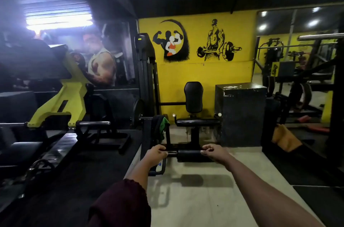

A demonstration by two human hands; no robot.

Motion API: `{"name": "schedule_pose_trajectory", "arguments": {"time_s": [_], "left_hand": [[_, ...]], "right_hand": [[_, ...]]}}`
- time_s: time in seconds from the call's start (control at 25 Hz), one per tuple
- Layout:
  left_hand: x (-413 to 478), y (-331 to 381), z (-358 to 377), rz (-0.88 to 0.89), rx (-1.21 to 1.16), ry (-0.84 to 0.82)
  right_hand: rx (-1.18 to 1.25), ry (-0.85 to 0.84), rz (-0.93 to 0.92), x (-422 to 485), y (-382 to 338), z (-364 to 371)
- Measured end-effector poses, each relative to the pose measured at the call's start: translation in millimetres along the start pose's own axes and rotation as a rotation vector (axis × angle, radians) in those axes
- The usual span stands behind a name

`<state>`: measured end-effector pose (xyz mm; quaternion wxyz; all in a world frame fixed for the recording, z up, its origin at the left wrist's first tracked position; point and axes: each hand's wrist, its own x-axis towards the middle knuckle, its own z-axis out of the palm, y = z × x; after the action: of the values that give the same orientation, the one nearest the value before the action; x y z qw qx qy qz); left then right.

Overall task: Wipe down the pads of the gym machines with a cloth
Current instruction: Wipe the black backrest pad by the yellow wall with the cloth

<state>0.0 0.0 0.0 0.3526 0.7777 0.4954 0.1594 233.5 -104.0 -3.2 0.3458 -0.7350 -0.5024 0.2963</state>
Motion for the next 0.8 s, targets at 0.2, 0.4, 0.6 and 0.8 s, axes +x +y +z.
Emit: {"name": "schedule_pose_trajectory", "arguments": {"time_s": [0.2, 0.4, 0.6, 0.8], "left_hand": [[60, -18, 3, -0.063, 0.044, 0.000], [148, -46, -5, -0.096, 0.006, -0.007], [255, -82, -23, -0.178, -0.076, 0.027], [349, -118, -37, -0.249, -0.111, 0.028]], "right_hand": [[-0.012, -0.013, 0.033, 63, 11, 12], [0.025, -0.051, 0.057, 158, 14, 27], [0.036, -0.070, 0.033, 277, -3, 39], [0.000, -0.111, 0.049, 384, -7, 52]]}}
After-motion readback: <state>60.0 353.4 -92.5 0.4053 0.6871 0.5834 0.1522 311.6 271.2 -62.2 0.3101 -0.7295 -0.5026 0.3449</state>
